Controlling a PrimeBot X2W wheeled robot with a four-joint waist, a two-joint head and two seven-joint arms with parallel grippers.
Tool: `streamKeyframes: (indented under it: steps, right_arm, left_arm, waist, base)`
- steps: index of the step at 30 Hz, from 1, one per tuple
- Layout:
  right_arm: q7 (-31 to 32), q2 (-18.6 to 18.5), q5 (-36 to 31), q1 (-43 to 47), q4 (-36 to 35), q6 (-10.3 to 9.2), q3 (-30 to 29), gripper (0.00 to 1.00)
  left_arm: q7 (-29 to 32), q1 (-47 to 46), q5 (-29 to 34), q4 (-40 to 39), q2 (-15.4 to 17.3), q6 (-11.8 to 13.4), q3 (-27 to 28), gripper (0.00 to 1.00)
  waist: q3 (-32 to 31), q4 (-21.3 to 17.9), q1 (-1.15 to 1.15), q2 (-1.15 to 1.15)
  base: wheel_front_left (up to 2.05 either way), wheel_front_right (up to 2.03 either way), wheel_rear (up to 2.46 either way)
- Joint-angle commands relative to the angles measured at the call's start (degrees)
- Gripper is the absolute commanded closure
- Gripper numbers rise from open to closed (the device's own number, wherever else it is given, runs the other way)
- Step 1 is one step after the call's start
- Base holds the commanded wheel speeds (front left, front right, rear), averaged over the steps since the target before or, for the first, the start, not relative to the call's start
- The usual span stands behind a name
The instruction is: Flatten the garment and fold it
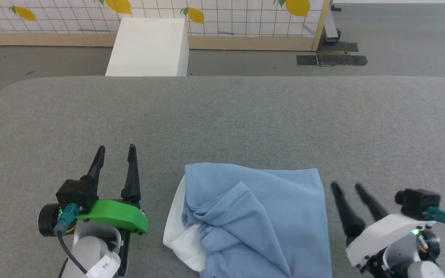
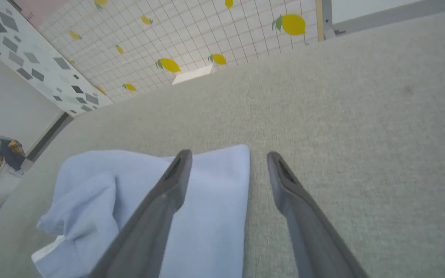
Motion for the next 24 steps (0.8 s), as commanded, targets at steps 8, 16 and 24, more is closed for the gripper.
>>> streamKeyframes:
  steps: [8, 16, 24]
  right_arm:
    - [12.36, 0.05, 5.42, -0.34, 9.2, -0.08, 2.1, 0.0]
    - [16.99, 0.05, 7.06, -2.04, 14.99, -0.08, 4.54, 0.12]
    - [14.48, 0.05, 3.56, -5.04, 12.64, -0.08, 6.06, 1.0]
  left_arm:
    - [-0.27, 0.66, 0.06, 0.68, -0.18, -0.52, -0.34, 0.0]
    - [-0.27, 0.66, -0.06, 1.28, -0.35, -0.76, -0.65, 0.0]
    - [-0.27, 1.03, -0.02, 1.29, -0.44, -0.68, -0.1, 0.0]
  waist:
    - [0.61, 1.12, 0.0, 0.0]
    - [0.57, 2.07, 0.0, 0.0]
    - [0.23, 1.64, 0.0, 0.0]
  base:
    - [0.0, 0.0, 0.0]
    - [0.0, 0.0, 0.0]
    - [0.0, 0.0, 0.0]
